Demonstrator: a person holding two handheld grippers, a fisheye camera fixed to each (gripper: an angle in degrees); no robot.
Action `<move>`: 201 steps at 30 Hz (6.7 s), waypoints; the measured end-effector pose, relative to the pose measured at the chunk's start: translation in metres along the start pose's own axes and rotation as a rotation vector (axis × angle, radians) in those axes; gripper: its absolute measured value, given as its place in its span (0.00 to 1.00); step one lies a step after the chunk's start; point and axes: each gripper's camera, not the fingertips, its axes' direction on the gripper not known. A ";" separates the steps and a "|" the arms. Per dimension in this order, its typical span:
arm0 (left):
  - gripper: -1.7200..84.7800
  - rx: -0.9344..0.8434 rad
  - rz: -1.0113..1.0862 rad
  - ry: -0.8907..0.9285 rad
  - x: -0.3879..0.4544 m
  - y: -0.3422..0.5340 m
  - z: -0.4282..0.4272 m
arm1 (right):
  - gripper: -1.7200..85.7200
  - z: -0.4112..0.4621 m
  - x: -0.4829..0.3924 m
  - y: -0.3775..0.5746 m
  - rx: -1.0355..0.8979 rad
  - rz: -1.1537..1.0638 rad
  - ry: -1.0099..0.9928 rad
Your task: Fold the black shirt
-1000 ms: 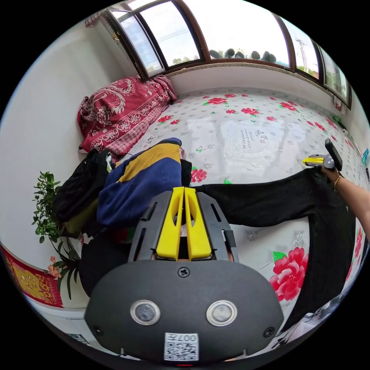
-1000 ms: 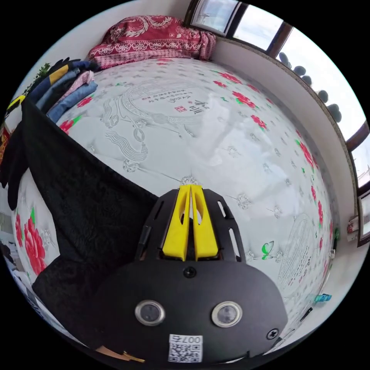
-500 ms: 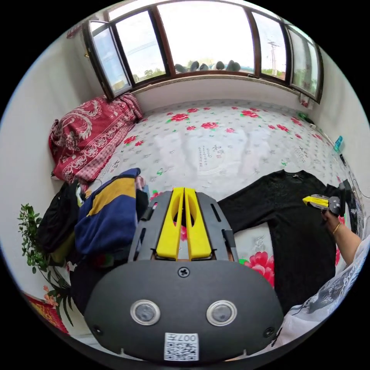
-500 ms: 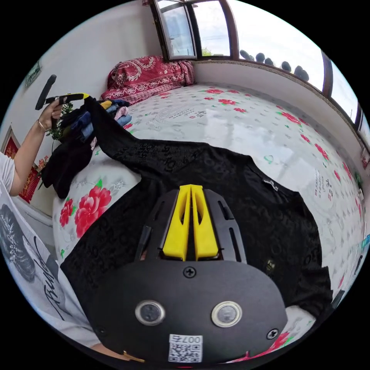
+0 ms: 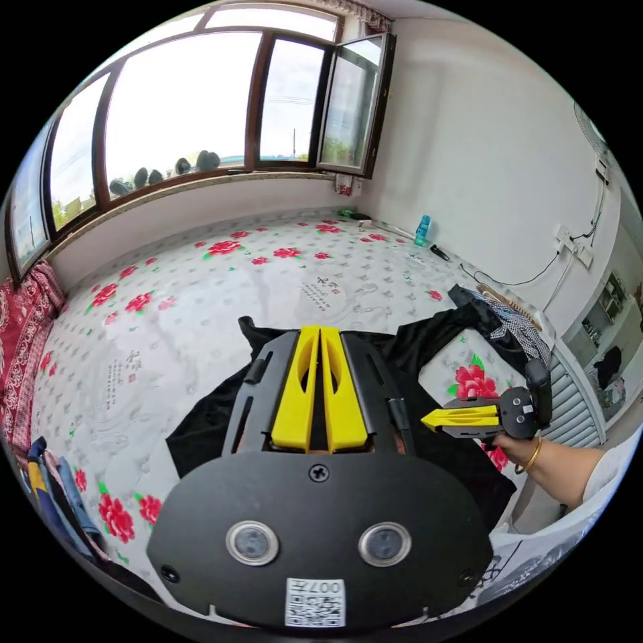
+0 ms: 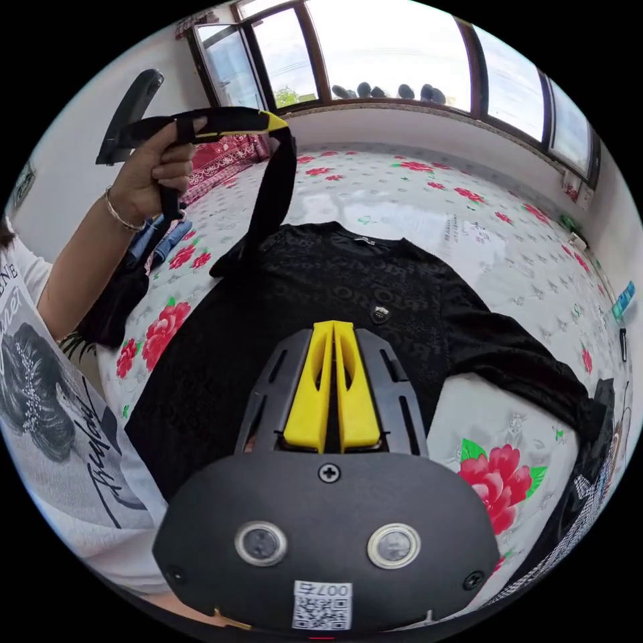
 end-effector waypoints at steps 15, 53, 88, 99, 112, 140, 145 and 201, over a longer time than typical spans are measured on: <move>0.08 -0.199 0.115 0.119 0.027 0.076 0.116 | 0.09 0.032 0.095 -0.028 -0.018 0.011 -0.011; 0.06 -0.641 0.325 -0.042 -0.102 0.166 0.126 | 0.03 0.069 0.200 -0.085 -0.226 -0.007 -0.023; 0.01 -0.409 0.232 0.142 0.020 0.086 0.196 | 0.07 -0.093 0.446 0.210 0.532 1.264 0.057; 0.01 -0.495 0.034 0.057 -0.041 0.143 0.150 | 0.02 -0.170 0.418 0.196 0.667 1.094 0.068; 0.01 -0.459 -0.097 -0.016 -0.084 0.182 0.074 | 0.02 -0.210 0.233 -0.036 0.619 0.428 0.003; 0.01 -0.373 -0.191 -0.008 -0.165 0.221 0.021 | 0.09 0.117 -0.177 -0.151 0.022 -0.371 0.052; 0.06 -0.385 -0.139 -0.038 -0.164 0.178 0.064 | 0.09 0.102 -0.077 -0.107 -0.151 -0.142 0.374; 0.04 -0.801 0.025 0.029 0.055 0.362 -0.078 | 0.05 -0.025 0.063 0.151 -0.368 0.421 -0.359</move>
